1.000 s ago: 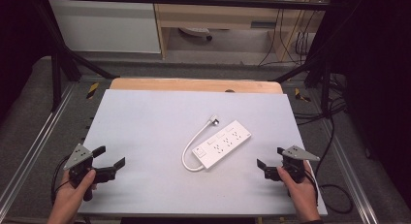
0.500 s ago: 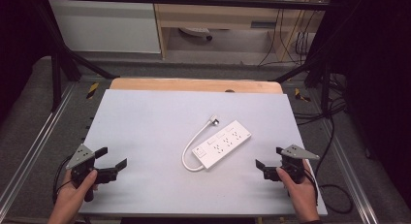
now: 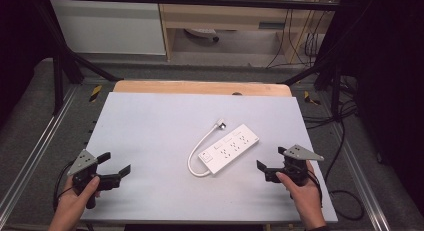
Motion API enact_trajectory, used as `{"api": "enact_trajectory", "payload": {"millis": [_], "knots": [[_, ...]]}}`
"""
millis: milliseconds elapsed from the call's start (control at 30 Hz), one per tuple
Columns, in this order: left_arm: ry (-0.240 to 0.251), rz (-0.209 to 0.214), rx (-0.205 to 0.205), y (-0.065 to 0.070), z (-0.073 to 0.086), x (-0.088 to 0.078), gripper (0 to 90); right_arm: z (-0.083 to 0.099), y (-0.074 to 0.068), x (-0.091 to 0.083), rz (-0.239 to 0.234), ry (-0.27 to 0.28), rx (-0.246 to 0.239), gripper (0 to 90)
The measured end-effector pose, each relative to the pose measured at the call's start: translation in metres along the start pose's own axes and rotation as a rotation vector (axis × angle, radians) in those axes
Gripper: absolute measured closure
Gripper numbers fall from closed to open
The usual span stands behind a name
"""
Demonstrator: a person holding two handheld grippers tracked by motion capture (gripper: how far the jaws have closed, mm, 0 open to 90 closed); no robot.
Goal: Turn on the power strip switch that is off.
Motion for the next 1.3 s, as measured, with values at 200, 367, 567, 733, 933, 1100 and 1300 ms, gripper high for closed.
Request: {"api": "enact_trajectory", "payload": {"millis": [200, 367, 567, 733, 933, 1100, 1300], "knots": [[-0.007, 0.0, 0.002, 0.0, 0.001, -0.001, 7.9, -0.009, -0.008, 0.008, -0.036, -0.001, -0.002, 3.6], [-0.009, 0.004, 0.001, 0.0, 0.001, 0.001, 7.8, -0.021, -0.015, 0.015, -0.052, 0.001, -0.028, 3.6], [-0.02, 0.007, 0.002, 0.0, 0.002, 0.002, 7.8, -0.03, -0.02, 0.017, -0.063, 0.016, -0.038, 3.4], [-0.029, 0.009, 0.003, 0.002, 0.002, 0.003, 7.5, -0.038, -0.025, 0.024, -0.079, 0.017, -0.038, 3.9], [-0.033, 0.012, 0.0, 0.002, 0.002, 0.002, 7.5, -0.051, -0.035, 0.037, -0.101, 0.023, -0.051, 3.6], [-0.033, 0.009, -0.001, 0.001, 0.003, 0.003, 7.6, -0.056, -0.037, 0.041, -0.102, 0.032, -0.053, 3.4], [-0.033, 0.016, -0.004, 0.002, 0.003, 0.003, 7.6, -0.06, -0.041, 0.05, -0.103, 0.055, -0.067, 3.8]]}}
Point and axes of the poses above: each handheld gripper's, and its own axes: x roughly forward along the jaws, z roughly out of its underside, y roughly to its right, the point moved 2 cm from there along x, roughly forward along the jaws, and after that the axes turned 11 degrees about y, right-handed, at the moved point
